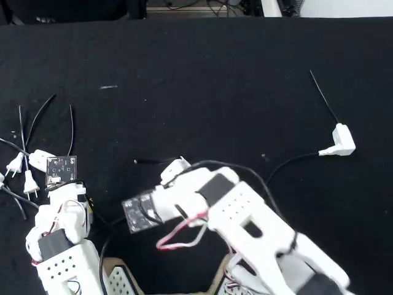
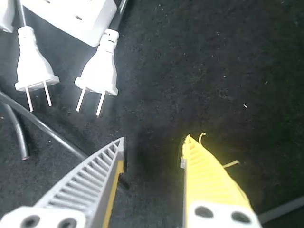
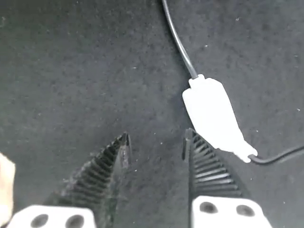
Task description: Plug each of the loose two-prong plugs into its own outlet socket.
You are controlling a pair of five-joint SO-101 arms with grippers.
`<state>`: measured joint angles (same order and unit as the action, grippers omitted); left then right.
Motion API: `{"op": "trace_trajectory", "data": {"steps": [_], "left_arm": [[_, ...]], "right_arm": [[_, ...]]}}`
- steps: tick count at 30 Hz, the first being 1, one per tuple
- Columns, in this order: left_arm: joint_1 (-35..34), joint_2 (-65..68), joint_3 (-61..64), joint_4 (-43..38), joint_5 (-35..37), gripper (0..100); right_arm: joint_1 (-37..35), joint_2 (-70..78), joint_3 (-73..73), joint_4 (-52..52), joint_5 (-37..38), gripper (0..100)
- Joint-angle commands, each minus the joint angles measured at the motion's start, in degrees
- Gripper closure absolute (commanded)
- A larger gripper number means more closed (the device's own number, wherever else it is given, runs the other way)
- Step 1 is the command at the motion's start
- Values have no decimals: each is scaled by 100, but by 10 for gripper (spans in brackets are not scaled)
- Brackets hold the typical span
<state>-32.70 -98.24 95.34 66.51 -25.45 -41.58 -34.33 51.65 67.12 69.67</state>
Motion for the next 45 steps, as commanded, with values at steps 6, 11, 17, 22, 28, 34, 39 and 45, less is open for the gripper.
{"op": "trace_trajectory", "data": {"steps": [6,11,17,22,28,34,39,45], "left_arm": [[-66,0,-127,-35,0,802],[-66,0,-127,-26,0,802],[-66,0,-127,-26,0,802],[-57,0,-119,-35,0,802],[-57,0,-110,-35,0,802],[-57,0,-110,-35,0,802],[-57,0,-101,-35,-9,802],[-57,0,-101,-35,-9,802]], "right_arm": [[-44,2220,-2018,273,105,825],[-18,3055,-2800,360,123,825],[484,3679,-3196,360,624,825],[580,3943,-3187,334,1134,825],[879,4136,-3187,-35,1248,823],[1037,4444,-3187,-352,1248,822],[1011,4752,-3204,-369,1248,821],[1055,5015,-3415,-413,1187,826]]}}
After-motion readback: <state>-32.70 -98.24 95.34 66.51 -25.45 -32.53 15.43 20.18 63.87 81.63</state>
